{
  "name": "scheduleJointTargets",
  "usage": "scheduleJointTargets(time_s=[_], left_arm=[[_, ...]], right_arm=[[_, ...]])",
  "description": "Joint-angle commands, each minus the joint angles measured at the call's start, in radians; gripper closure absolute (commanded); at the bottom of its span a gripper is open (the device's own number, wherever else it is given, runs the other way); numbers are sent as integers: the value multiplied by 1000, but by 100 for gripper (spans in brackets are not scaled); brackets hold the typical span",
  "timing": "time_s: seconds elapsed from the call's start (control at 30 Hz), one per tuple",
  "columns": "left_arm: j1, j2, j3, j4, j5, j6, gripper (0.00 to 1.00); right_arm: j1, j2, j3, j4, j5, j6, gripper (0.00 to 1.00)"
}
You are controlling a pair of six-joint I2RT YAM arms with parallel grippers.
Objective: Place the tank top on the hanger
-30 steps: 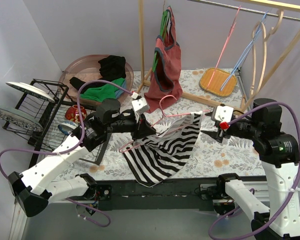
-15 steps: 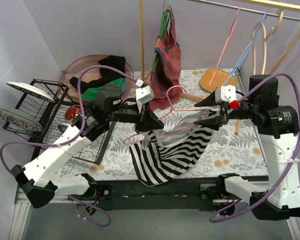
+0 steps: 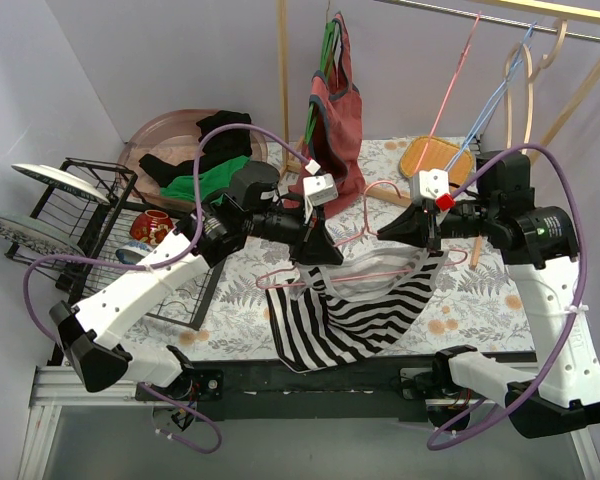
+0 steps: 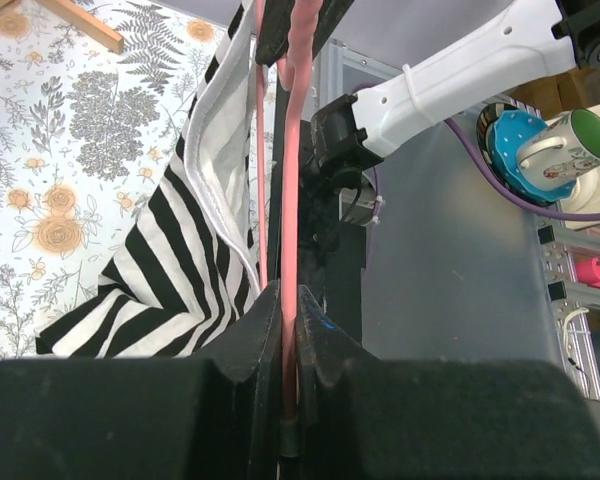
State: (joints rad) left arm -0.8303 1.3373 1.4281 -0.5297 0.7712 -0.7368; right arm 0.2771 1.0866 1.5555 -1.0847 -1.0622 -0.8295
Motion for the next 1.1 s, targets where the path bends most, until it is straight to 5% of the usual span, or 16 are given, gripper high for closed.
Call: scheduleJointTargets(time_s=[0.0,0.07,0.17,0.2,0.6,0.87,1.0,1.07], left_arm=[[-3,-7,94,74,-23,5,100],[-3,-9,103,60,-23,13,100],[-3,-12,109,56,-12,14,100],[-1,-12,107,54,-9,13,100],[-6,-6,107,89,4,-4,100],[-6,-70,-9,172,-6,-41,100],[-6,-98,-86,247,5,-79,100],[-6,-99,-89,258,2,-82,100]], right_arm=[[28,-34,17,-20,-15,30,99],[27,-37,17,-21,-9,38,99],[28,-45,-17,-7,-8,47,71],[28,-47,-24,-1,-15,50,69],[28,-42,-75,12,-2,73,68],[19,-77,-69,48,61,115,54],[17,-67,-94,45,13,116,70],[19,-62,-94,43,4,118,95]])
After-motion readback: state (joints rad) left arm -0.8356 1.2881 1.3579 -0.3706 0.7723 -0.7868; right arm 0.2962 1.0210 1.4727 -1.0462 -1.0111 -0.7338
